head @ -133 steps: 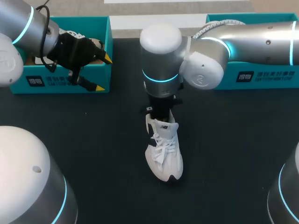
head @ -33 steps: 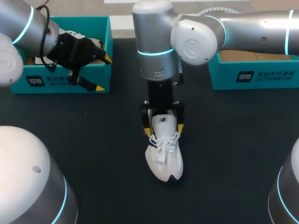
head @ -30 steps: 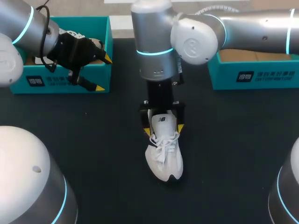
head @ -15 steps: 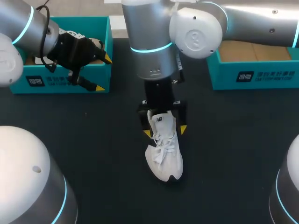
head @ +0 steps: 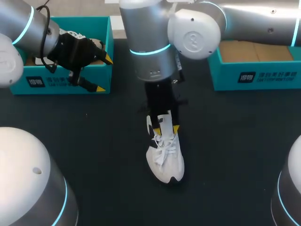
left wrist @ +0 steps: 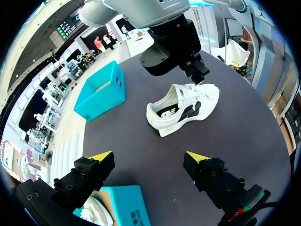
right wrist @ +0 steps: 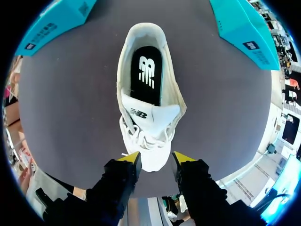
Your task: Take the shoe out of the shoebox, open the shoe tongue, remove and reinsert the insole, then place the shoe into the shoebox
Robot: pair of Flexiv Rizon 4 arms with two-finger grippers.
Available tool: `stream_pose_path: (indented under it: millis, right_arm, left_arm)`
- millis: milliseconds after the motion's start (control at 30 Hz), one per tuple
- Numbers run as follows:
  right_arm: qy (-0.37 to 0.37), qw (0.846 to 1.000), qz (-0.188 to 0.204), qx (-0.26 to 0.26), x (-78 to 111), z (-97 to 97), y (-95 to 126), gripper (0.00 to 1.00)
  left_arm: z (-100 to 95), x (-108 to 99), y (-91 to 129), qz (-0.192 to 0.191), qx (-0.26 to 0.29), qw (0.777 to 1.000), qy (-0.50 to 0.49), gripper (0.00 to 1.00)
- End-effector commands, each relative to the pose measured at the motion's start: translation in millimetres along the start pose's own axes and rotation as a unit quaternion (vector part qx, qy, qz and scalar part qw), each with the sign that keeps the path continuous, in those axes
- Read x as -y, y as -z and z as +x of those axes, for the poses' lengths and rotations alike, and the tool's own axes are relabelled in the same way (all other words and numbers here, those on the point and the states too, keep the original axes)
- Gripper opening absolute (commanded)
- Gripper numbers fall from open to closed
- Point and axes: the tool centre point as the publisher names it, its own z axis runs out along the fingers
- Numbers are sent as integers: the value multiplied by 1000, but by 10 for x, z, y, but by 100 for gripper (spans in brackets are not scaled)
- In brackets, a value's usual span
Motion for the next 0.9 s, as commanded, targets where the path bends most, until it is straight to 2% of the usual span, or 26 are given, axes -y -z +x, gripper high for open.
stream_pose_path:
  millis: [33,167,267,333,400,600,800,900]
  right_arm:
    - [4,1000,7,5,-126,20,-22,40]
    - [-1,1000,4,4,-220,24,-10,37]
    - [-7,1000,1,0,-282,53,-18,28]
    - [-6,1000,-1,-4,-327,76,-34,13]
    - [-4,1000,-3,-7,-369,97,-47,12]
    - [3,1000,-5,-6,-442,107,-69,20]
    - [-2,1000,-17,8,-408,60,60,29]
    - [3,1000,-17,16,-444,48,35,35]
  left_arm:
    - [9,4,6,-1,0,1000,0,100]
    - [9,4,6,-1,0,1000,0,100]
    - [9,4,6,-1,0,1000,0,100]
    - [9,4,6,-1,0,1000,0,100]
    - [9,4,6,-1,0,1000,0,100]
    - [9,4,6,-1,0,1000,0,100]
    - [9,4,6,-1,0,1000,0,100]
    - [9,4,6,-1,0,1000,0,100]
